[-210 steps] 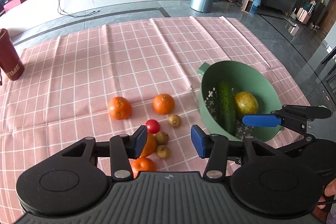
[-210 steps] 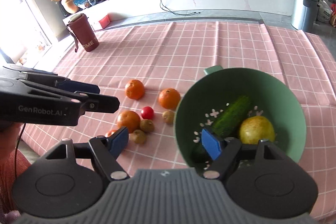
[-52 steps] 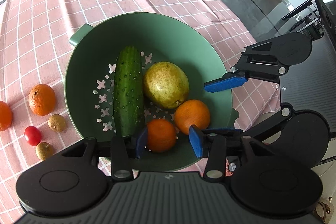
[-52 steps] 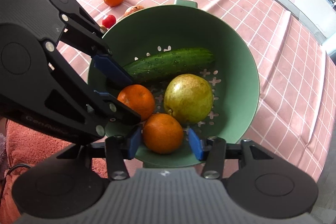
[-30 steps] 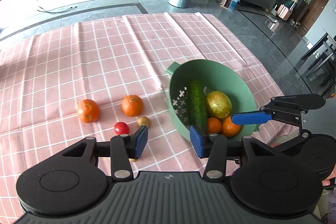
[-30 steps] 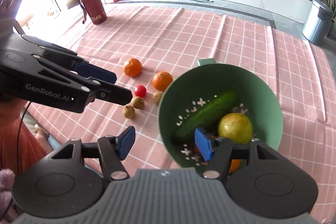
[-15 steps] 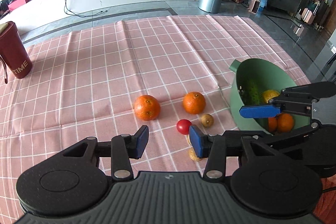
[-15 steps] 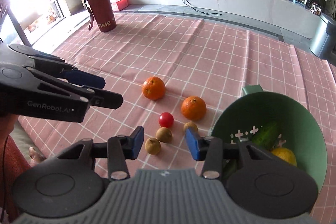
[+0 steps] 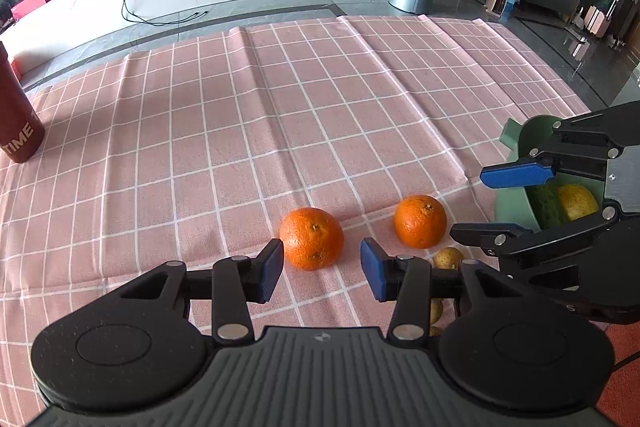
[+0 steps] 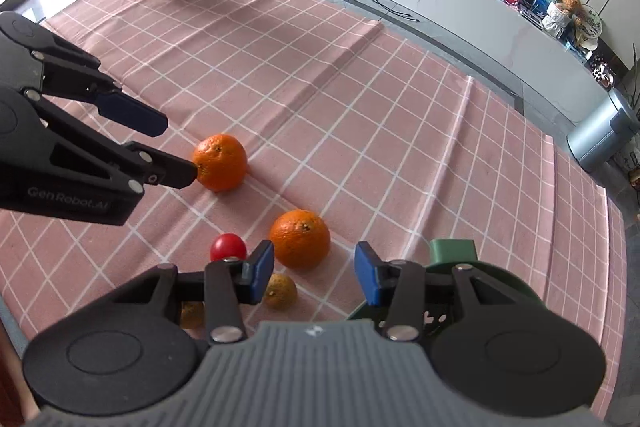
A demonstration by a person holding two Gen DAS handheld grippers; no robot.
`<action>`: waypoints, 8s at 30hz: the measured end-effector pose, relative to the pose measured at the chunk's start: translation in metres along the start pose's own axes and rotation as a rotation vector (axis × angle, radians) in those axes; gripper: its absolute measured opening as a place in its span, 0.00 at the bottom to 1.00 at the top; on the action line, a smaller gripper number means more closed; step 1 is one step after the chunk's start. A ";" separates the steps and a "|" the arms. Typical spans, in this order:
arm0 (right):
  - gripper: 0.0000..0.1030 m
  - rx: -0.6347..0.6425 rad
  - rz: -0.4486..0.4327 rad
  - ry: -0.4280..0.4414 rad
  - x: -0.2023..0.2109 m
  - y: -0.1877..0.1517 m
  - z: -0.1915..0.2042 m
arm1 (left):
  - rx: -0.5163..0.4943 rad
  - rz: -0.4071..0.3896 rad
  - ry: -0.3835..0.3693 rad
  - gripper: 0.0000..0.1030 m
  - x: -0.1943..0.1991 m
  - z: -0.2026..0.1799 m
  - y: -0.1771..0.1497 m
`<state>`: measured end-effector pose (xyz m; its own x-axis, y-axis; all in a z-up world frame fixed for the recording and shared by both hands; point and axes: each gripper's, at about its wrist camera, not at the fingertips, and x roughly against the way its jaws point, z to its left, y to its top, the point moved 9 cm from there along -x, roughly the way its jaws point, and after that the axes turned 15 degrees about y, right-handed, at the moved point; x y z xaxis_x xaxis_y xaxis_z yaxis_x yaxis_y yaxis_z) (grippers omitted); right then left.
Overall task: Organize fruits
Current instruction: 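Grasp an orange with the left tool while the right tool grasps another orange, then carry both held oranges over the green colander, then open both tools to drop the oranges into the colander and withdraw, then grasp a brown longan with the left tool while the right tool grasps another longan, then lower both held longans into the green colander and open both tools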
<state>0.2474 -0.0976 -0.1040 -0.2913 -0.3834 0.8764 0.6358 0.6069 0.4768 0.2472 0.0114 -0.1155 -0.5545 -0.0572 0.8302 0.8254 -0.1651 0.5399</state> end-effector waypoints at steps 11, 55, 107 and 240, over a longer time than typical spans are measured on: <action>0.40 0.047 0.062 0.036 -0.026 0.007 -0.009 | -0.001 0.046 -0.012 0.51 -0.035 -0.002 0.007; 0.38 0.028 0.013 0.196 0.009 0.012 0.013 | 0.048 0.016 -0.053 0.46 0.042 -0.010 0.004; 0.39 -0.284 -0.013 0.099 0.056 -0.099 -0.141 | -0.255 0.109 -0.060 0.48 0.009 -0.186 0.029; 0.18 -0.223 -0.279 0.121 0.129 -0.122 0.067 | 0.091 -0.105 -0.144 0.29 0.135 -0.086 -0.055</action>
<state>0.0844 -0.1740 -0.0448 -0.3973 -0.6000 0.6944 0.6880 0.3060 0.6580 0.1183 -0.0715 -0.0450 -0.6227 0.0979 0.7764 0.7736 -0.0726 0.6296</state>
